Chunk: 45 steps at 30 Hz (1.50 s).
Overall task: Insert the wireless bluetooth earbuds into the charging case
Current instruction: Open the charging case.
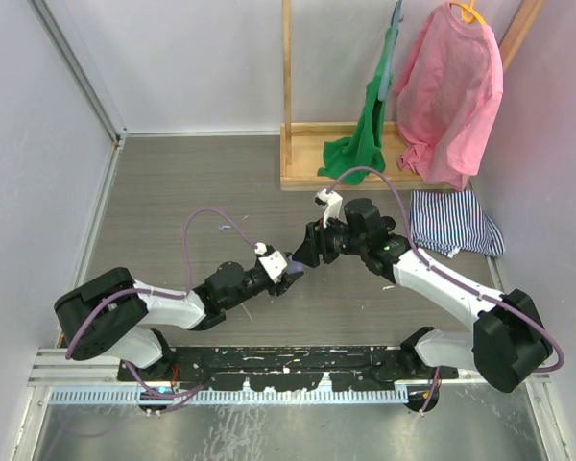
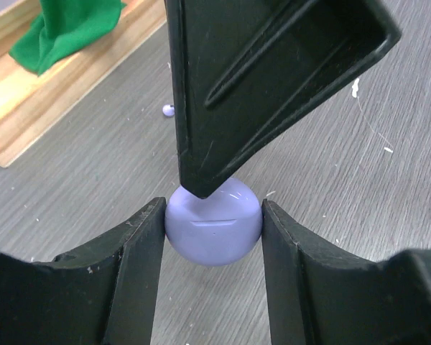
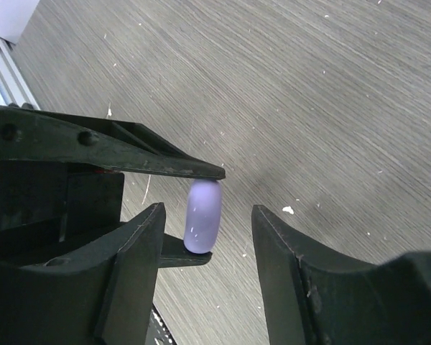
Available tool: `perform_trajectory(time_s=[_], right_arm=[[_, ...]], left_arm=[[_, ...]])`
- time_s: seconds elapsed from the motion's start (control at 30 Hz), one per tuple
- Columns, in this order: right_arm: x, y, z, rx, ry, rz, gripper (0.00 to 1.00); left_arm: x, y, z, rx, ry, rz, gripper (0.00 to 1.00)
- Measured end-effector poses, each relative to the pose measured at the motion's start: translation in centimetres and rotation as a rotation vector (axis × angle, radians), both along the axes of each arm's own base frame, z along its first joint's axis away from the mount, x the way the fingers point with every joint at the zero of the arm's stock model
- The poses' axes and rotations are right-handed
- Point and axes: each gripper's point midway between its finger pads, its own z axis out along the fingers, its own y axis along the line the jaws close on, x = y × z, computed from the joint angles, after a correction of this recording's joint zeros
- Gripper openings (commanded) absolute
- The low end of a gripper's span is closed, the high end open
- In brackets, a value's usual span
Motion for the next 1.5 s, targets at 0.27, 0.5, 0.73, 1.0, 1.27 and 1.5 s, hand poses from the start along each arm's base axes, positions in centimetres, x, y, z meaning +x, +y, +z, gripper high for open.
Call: perform_trajectory(time_s=[0.27, 0.5, 0.73, 1.0, 1.27, 1.5], right_arm=[[-0.6, -0.3, -0.7, -0.034, 0.025, 0.025, 0.53], [-1.0, -0.1, -0.7, -0.027, 0.031, 0.045, 0.44], [-1.3, 0.2, -0.8, -0.022, 0.039, 0.083, 0.19], [-1.3, 0.1, -0.6, -0.042, 0.011, 0.108, 0.06], [-0.7, -0.7, 1.3, -0.086, -0.075, 0.099, 0.05], [-0.8, -1.4, 3.5, -0.091, -0.168, 0.104, 0.05]], left_arm=[[0.1, -0.2, 1.5, -0.025, -0.063, -0.012, 0.39], [0.1, -0.3, 1.9, -0.032, -0.078, -0.015, 0.39], [0.0, -0.3, 1.6, -0.026, -0.073, -0.025, 0.46], [0.0, -0.4, 2.2, -0.043, -0.087, -0.026, 0.72], [0.2, 1.1, 5.5, -0.123, -0.097, -0.074, 0.75], [1.2, 3.9, 7.6, -0.179, -0.051, -0.141, 0.75]])
